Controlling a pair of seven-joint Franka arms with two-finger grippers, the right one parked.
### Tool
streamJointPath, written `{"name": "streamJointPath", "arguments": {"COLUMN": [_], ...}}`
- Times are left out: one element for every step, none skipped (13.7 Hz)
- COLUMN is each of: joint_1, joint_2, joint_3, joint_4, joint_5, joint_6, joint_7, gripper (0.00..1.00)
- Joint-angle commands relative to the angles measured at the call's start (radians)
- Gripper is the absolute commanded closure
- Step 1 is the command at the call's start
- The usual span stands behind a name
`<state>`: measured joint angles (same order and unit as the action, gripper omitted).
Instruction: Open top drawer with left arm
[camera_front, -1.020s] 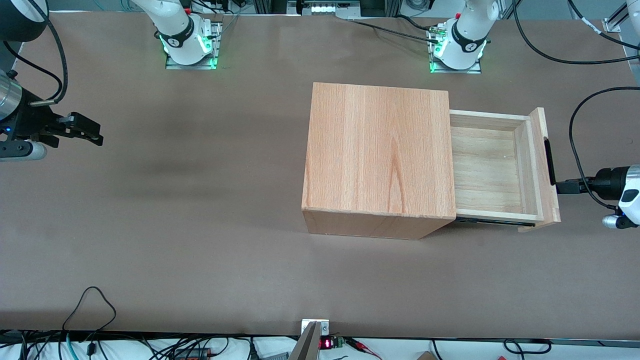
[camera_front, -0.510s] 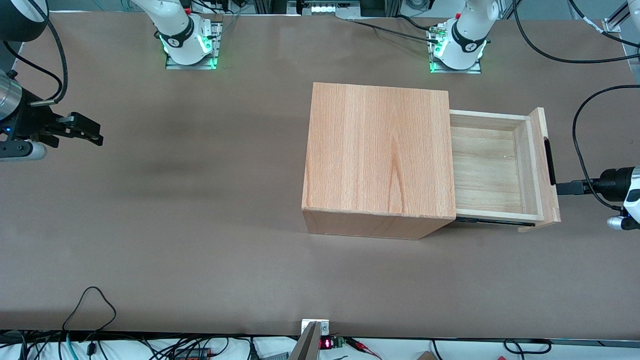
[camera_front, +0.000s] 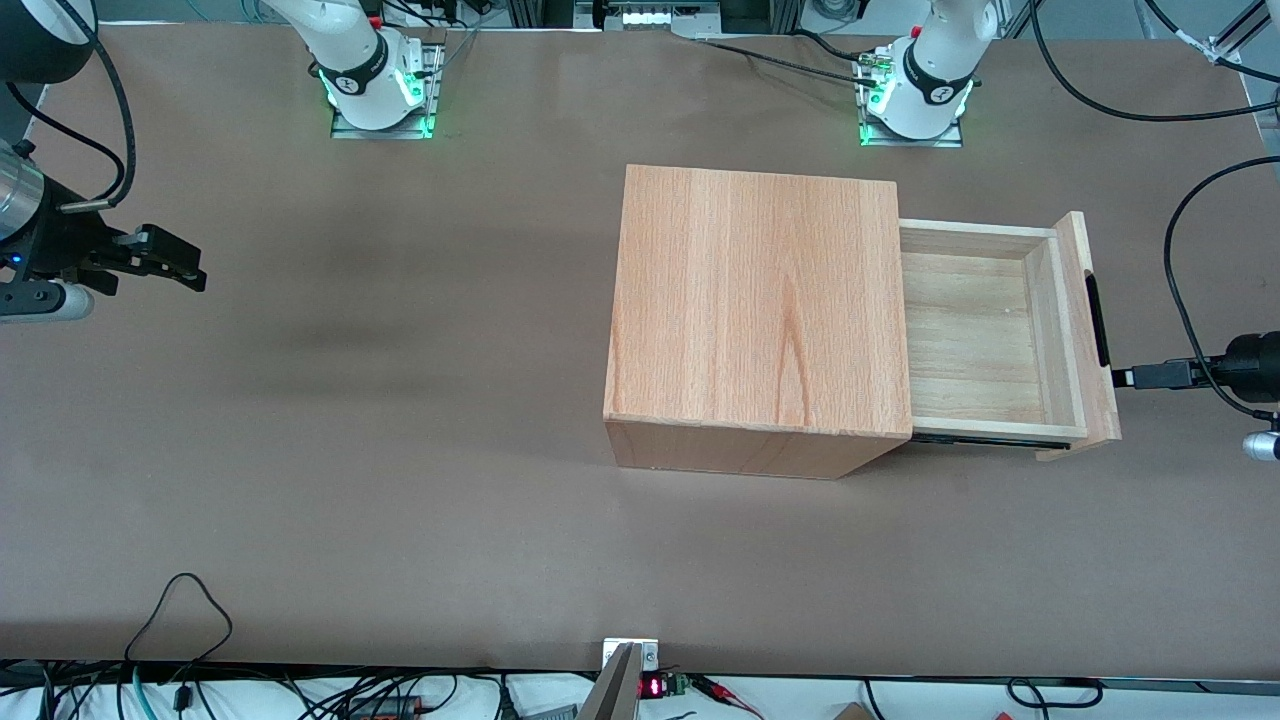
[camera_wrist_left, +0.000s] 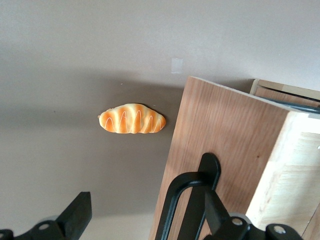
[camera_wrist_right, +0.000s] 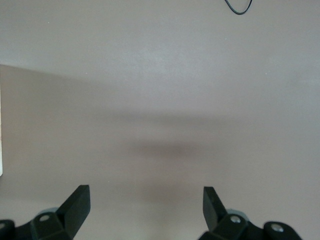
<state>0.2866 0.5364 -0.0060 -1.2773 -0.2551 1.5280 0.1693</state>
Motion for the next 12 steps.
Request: {"name": "streamJointPath", "arguments": {"joint_1": [0.005, 0.005, 0.003, 0.005, 0.000, -0.001, -0.003, -0.006, -0.015, -0.027, -0.035, -0.058], "joint_2": [0.005, 0.004, 0.004, 0.004, 0.004, 0.004, 0.004, 0.004, -0.007, -0.033, -0.055, -0.085], "joint_3": [-0.011, -0.011, -0.011, -0.011, -0.012, -0.012, -0.012, -0.012, -0.012, -0.012, -0.014, -0.014], "joint_4": [0.041, 0.042, 0.062, 0.096, 0.120, 0.154, 0.188, 0.202, 0.207, 0.205, 0.205, 0.200], "joint_5": [0.016, 0.016, 0.014, 0.013, 0.016, 0.016, 0.017, 0.017, 0.019, 0.022, 0.028, 0.033], "joint_6": [-0.029, -0.029, -0.031, -0.040, -0.069, -0.092, -0.113, -0.129, -0.137, -0.140, -0.141, -0.161], "joint_7": [0.010, 0.010, 0.010, 0.010, 0.010, 0.009, 0.007, 0.007, 0.006, 0.006, 0.007, 0.001], "gripper": [0.00, 0.00, 0.00, 0.00, 0.00, 0.00, 0.00, 0.00, 0.00, 0.00, 0.00, 0.00]}}
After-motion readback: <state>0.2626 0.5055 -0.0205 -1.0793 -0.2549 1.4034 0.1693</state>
